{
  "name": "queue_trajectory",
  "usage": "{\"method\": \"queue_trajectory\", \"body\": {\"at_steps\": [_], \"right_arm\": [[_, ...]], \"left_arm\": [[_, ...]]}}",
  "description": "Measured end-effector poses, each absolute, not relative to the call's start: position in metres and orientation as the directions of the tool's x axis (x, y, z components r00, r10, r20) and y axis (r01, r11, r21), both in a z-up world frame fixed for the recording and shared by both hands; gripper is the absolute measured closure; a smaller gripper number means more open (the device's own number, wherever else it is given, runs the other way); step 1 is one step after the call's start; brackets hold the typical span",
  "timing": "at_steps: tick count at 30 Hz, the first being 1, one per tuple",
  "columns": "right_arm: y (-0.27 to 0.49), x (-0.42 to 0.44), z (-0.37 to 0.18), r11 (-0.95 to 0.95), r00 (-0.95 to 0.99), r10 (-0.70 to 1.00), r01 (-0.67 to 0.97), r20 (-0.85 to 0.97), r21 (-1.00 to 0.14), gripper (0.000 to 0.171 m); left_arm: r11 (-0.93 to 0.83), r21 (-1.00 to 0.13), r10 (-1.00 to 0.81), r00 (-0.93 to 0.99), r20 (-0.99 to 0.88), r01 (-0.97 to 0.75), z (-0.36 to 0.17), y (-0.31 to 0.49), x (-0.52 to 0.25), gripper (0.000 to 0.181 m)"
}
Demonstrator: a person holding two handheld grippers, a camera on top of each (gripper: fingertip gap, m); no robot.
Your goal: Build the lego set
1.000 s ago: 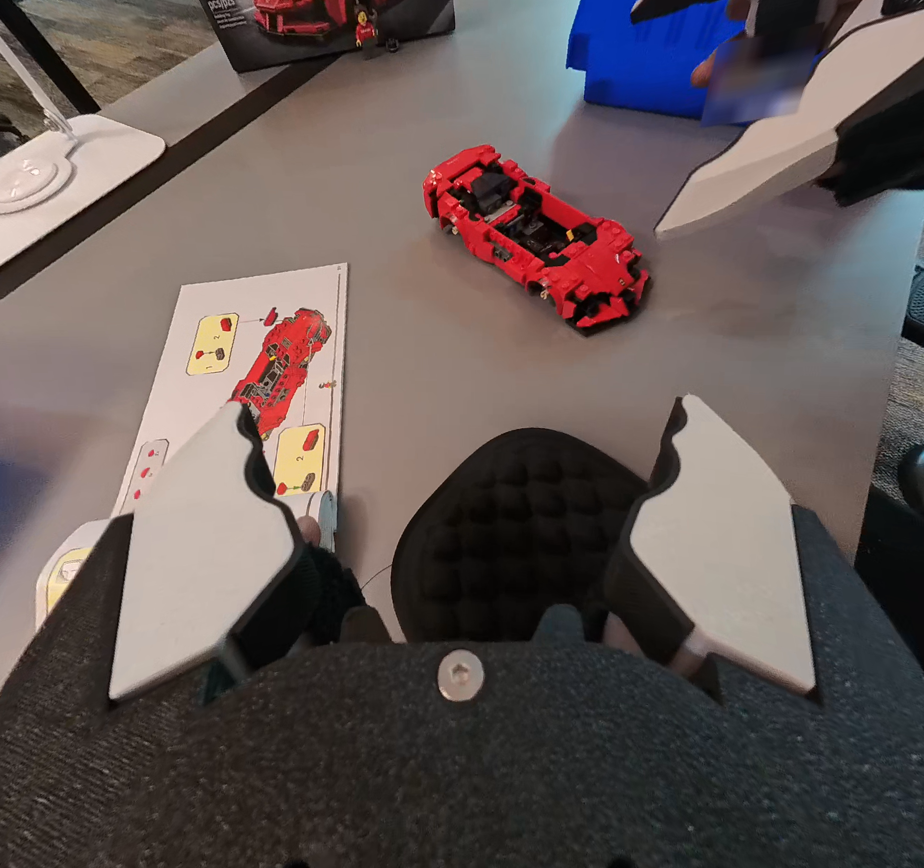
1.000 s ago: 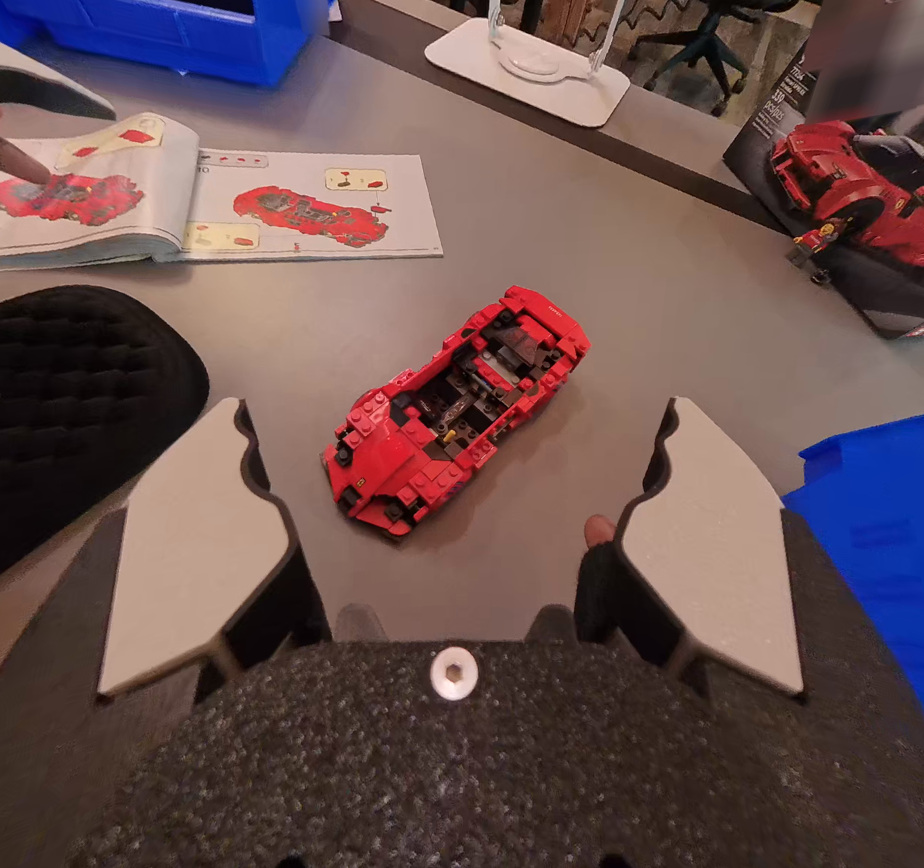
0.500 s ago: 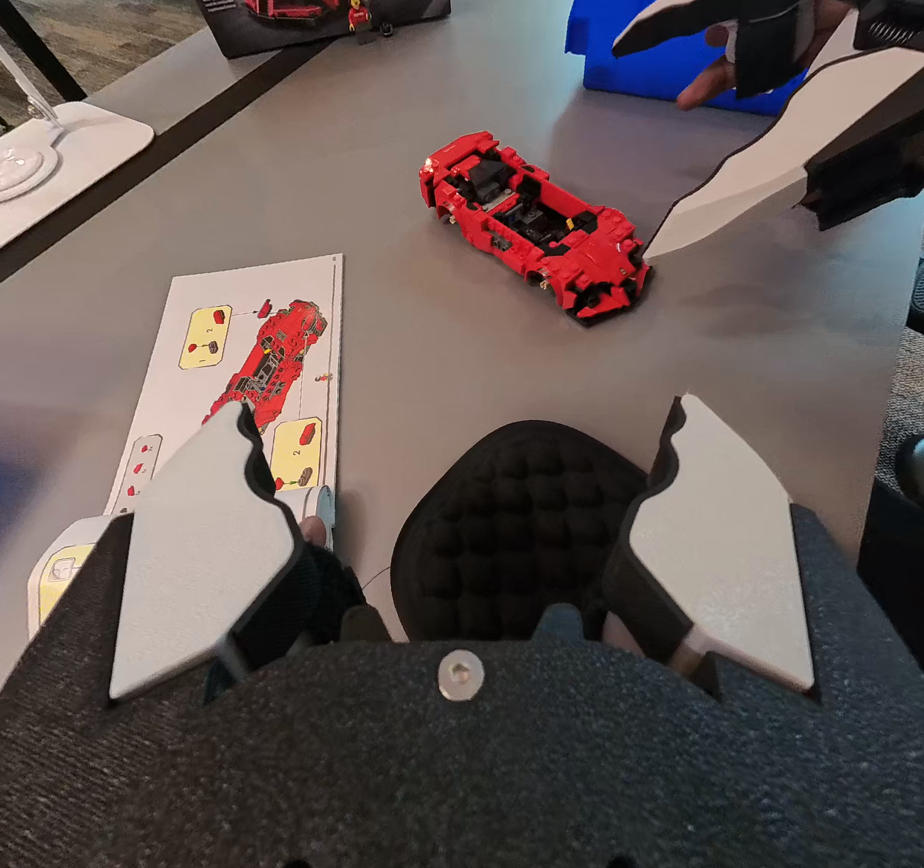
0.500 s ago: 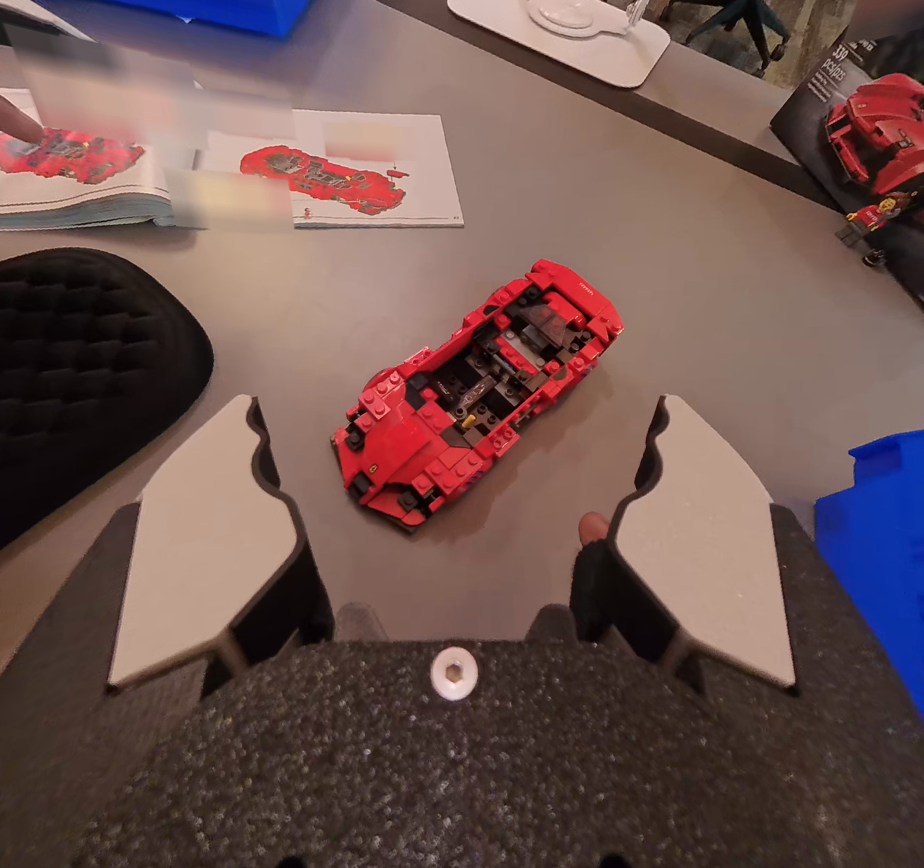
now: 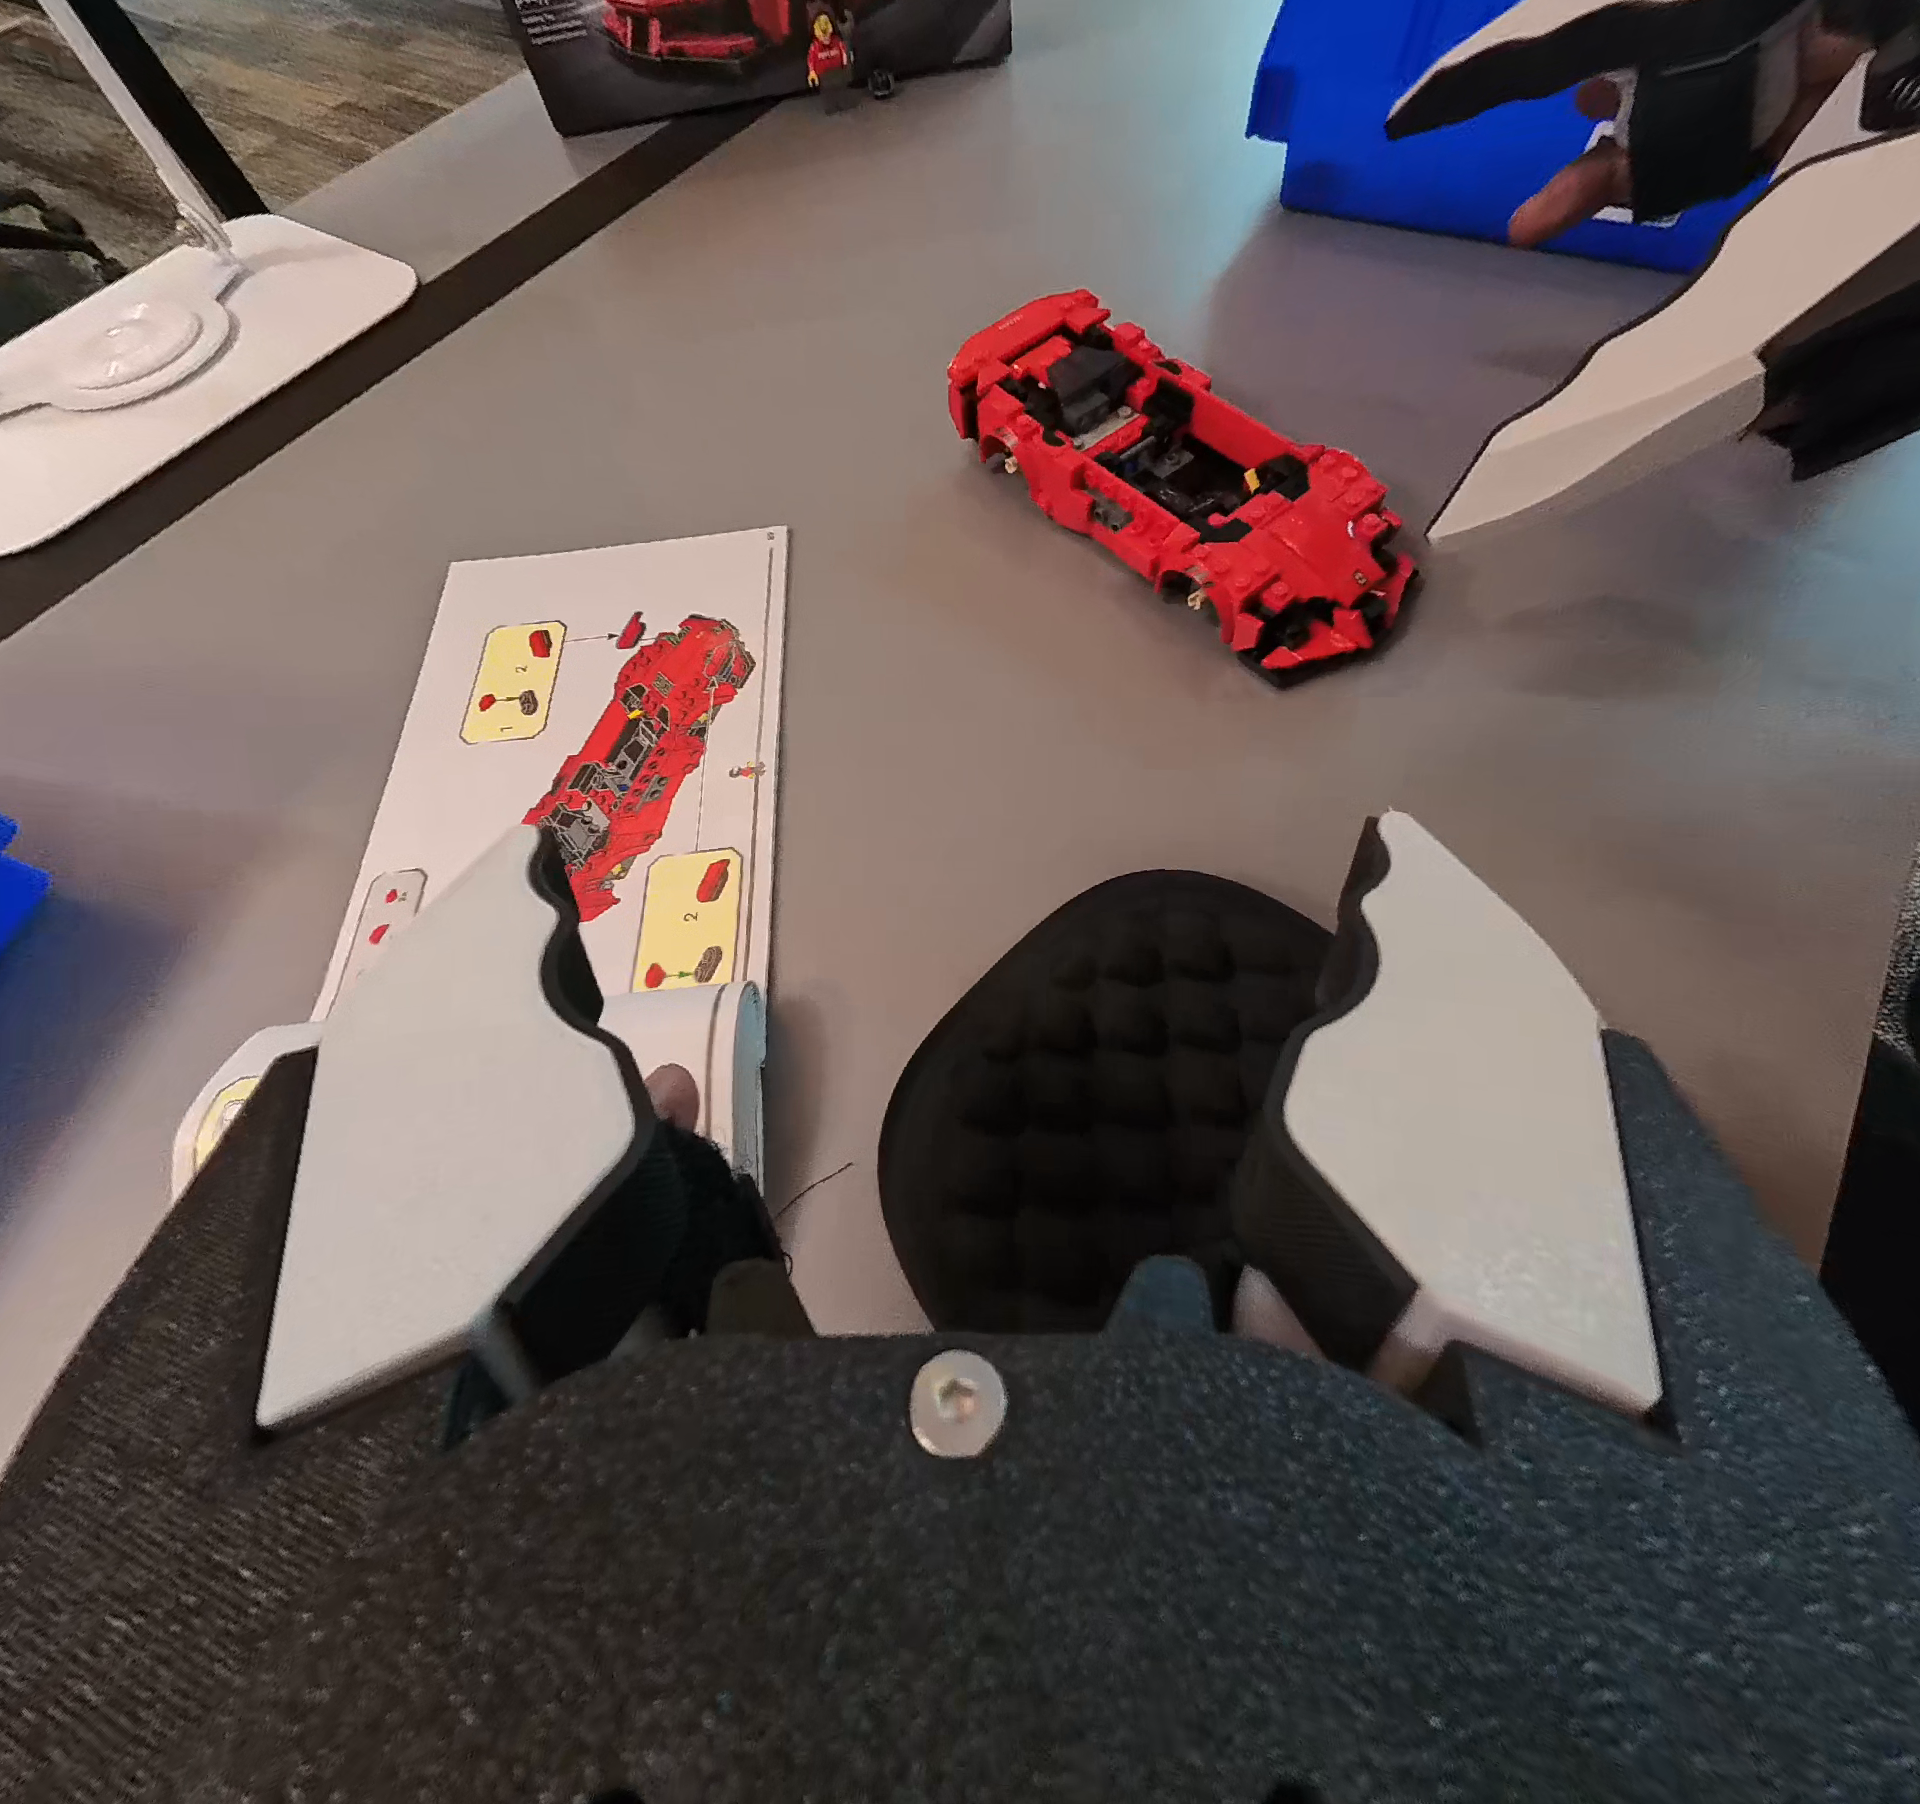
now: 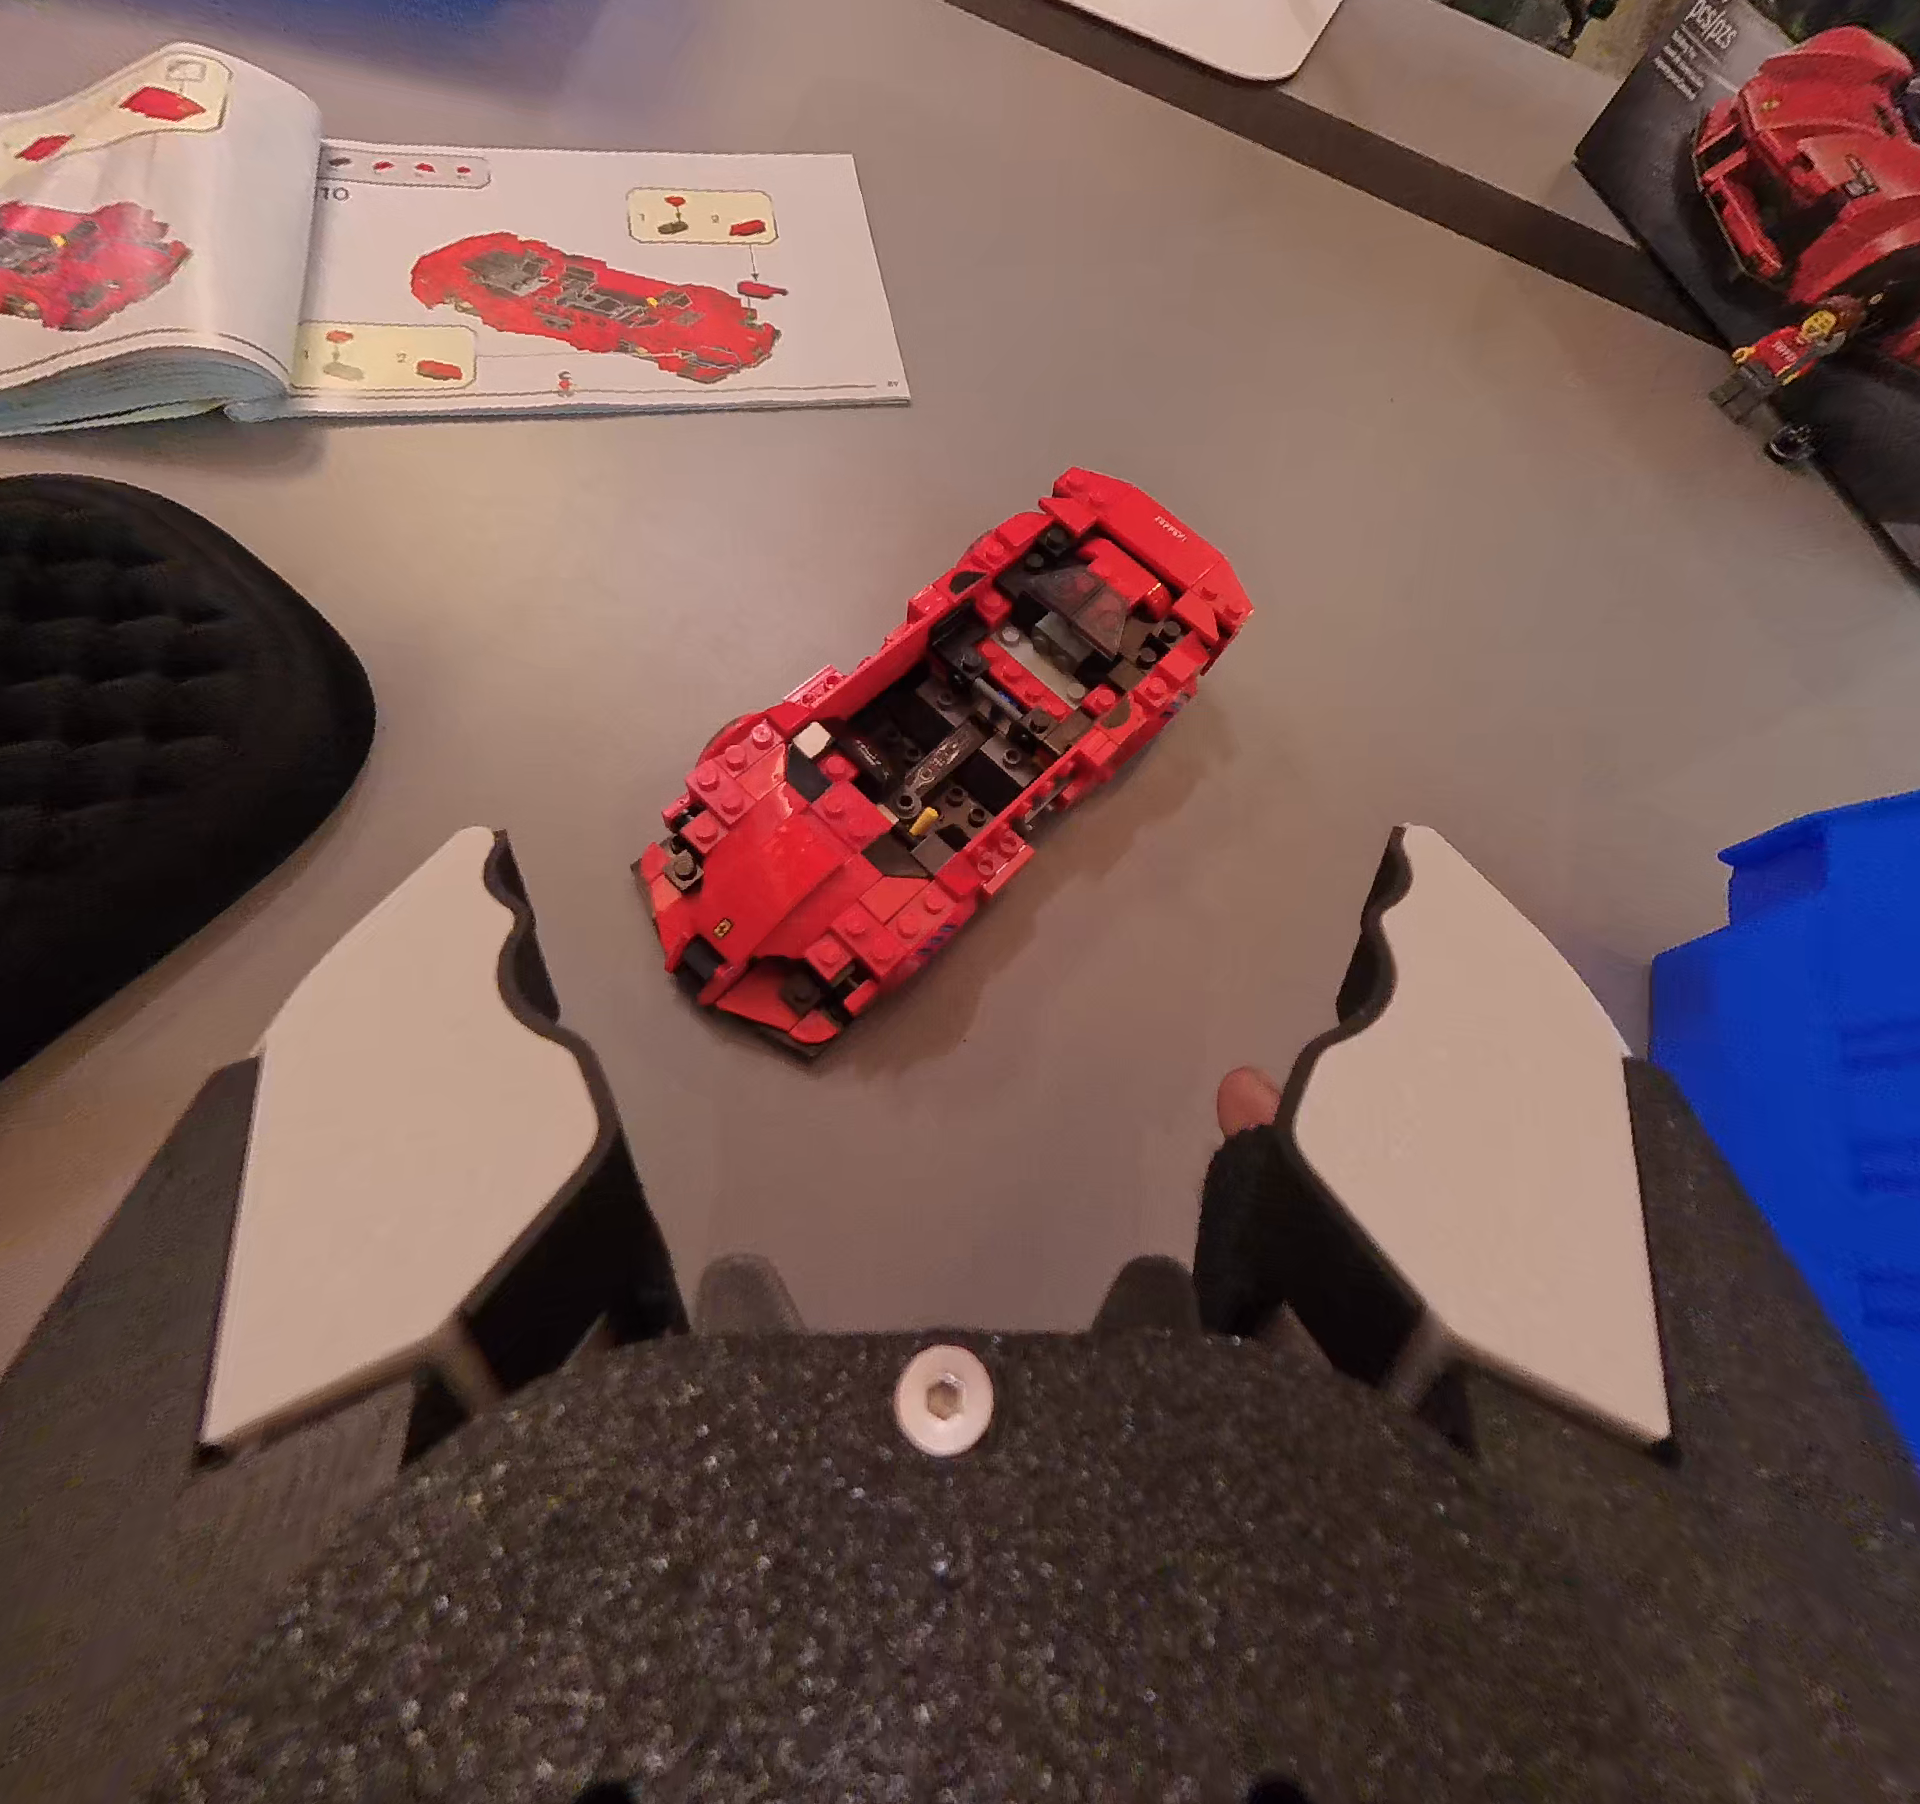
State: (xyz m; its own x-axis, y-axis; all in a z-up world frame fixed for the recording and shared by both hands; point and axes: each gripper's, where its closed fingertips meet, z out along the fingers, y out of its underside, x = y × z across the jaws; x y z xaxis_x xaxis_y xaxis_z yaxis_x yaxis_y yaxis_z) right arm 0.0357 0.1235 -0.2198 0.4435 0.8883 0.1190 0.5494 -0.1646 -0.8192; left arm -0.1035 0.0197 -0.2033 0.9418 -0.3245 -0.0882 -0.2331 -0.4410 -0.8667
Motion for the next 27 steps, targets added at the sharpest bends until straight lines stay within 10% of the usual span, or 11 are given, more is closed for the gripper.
{"method": "queue_trajectory", "body": {"at_steps": [8, 10, 16, 22, 27], "right_arm": [[0.127, 0.039, -0.218, -0.170, 0.459, 0.881, 0.538, 0.118, -0.826, 0.027], [0.128, 0.040, -0.218, -0.173, 0.462, 0.879, 0.539, 0.118, -0.825, 0.029], [0.132, 0.049, -0.211, -0.165, 0.489, 0.860, 0.531, 0.142, -0.831, 0.056], [0.126, 0.060, -0.181, -0.115, 0.464, 0.876, 0.459, 0.128, -0.881, 0.171], [0.131, 0.078, -0.168, -0.113, 0.476, 0.871, 0.438, 0.123, -0.892, 0.171]], "left_arm": [[-0.362, -0.903, -0.381, 0.921, -0.083, -0.232, -0.190, 0.014, -0.097, 0.133], [-0.362, -0.901, -0.391, 0.917, -0.084, -0.237, -0.191, 0.012, -0.097, 0.180], [-0.397, -0.882, -0.389, 0.917, -0.089, -0.253, -0.195, 0.010, -0.102, 0.180], [-0.377, -0.898, -0.363, 0.928, -0.084, -0.228, -0.178, 0.003, -0.119, 0.181], [-0.366, -0.905, -0.329, 0.940, -0.093, -0.217, -0.170, 0.000, -0.130, 0.178]]}}
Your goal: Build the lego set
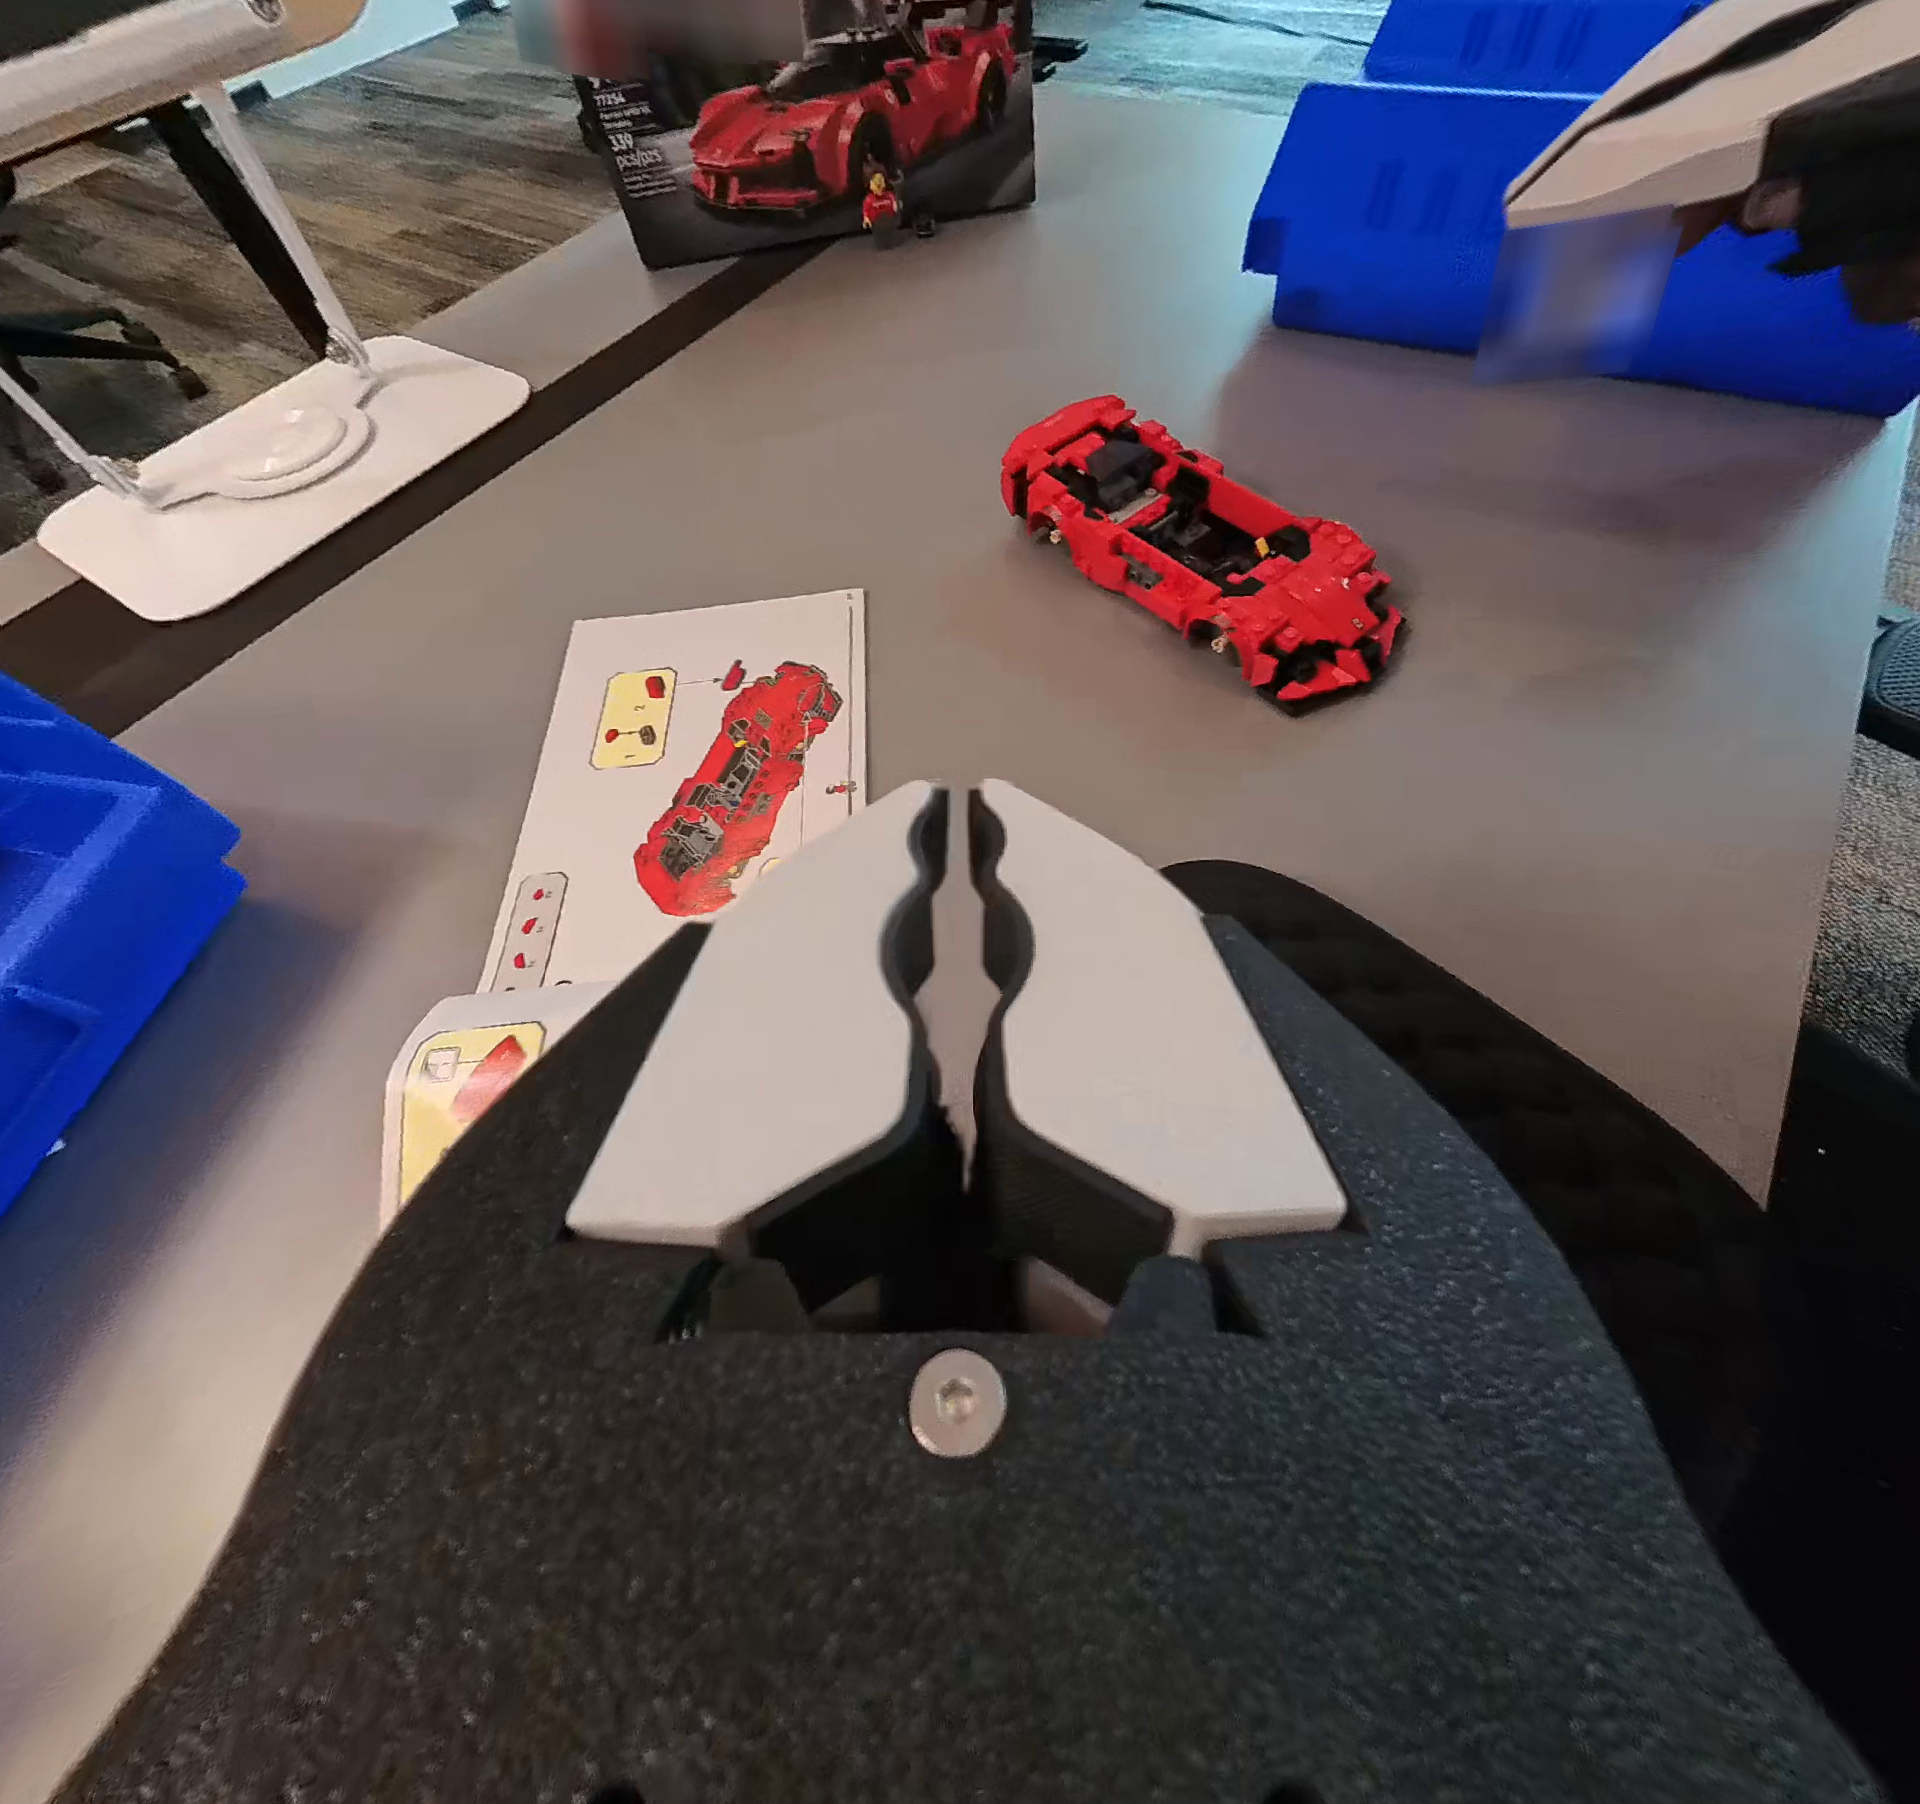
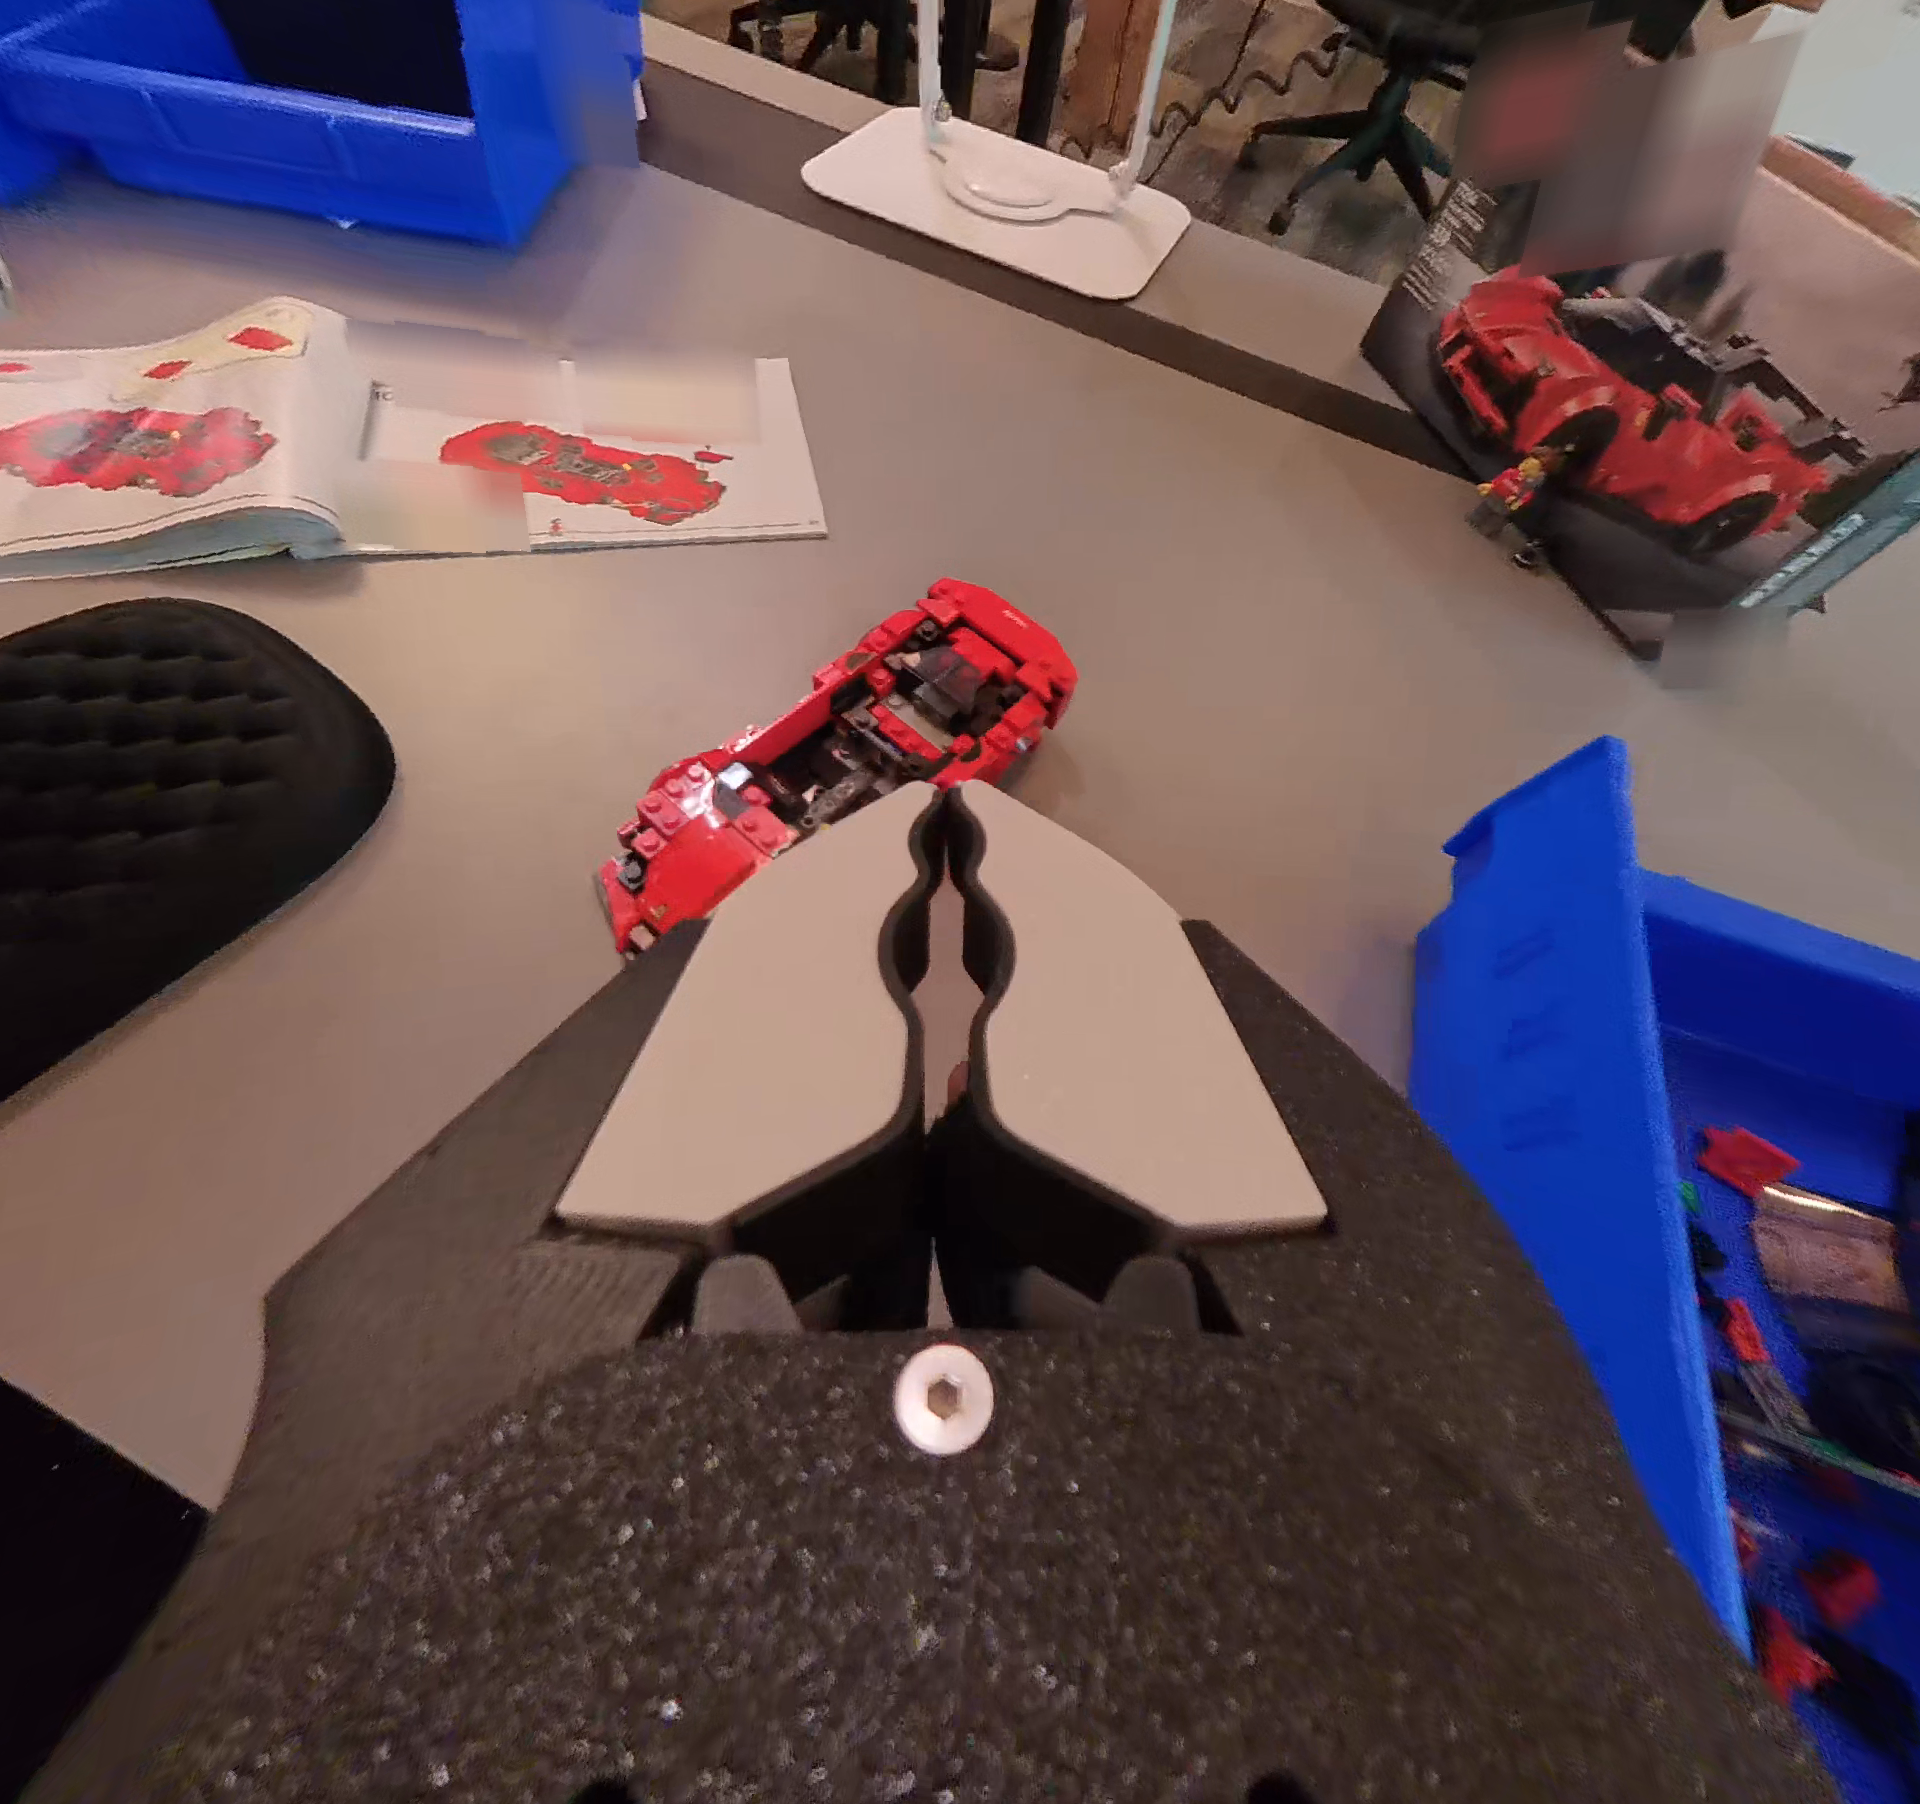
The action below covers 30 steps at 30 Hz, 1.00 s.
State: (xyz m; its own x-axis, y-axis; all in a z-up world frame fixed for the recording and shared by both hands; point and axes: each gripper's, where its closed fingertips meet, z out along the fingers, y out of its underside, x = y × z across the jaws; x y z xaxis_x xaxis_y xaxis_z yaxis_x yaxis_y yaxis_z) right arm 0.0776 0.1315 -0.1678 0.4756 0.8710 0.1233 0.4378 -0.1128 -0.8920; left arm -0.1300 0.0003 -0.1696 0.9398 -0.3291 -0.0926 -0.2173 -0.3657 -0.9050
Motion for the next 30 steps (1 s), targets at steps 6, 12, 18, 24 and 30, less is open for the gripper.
{"method": "queue_trajectory", "body": {"at_steps": [6, 12, 18, 24, 30], "right_arm": [[0.133, 0.100, -0.173, -0.174, 0.443, 0.893, 0.503, 0.080, -0.846, 0.073], [0.114, 0.084, -0.198, -0.193, 0.322, 0.947, 0.580, 0.005, -0.792, 0.029], [0.095, 0.058, -0.204, -0.133, 0.200, 0.979, 0.534, -0.028, -0.835, 0.146], [0.089, 0.042, -0.206, -0.172, 0.138, 0.983, 0.446, -0.123, -0.878, 0.162], [0.070, 0.004, -0.207, -0.169, 0.058, 0.985, 0.510, -0.162, -0.844, 0.090]], "left_arm": [[-0.424, -0.878, -0.357, 0.932, -0.062, -0.221, -0.179, 0.003, -0.114, 0.059], [-0.456, -0.849, -0.391, 0.917, -0.078, -0.267, -0.196, 0.007, -0.103, 0.045], [-0.385, -0.885, -0.420, 0.903, -0.084, -0.262, -0.171, -0.010, -0.126, 0.181], [-0.469, -0.827, -0.264, 0.943, -0.203, -0.309, -0.167, -0.026, -0.189, 0.176], [-0.651, -0.721, -0.047, 0.961, -0.272, -0.236, -0.168, -0.075, -0.272, 0.136]]}}
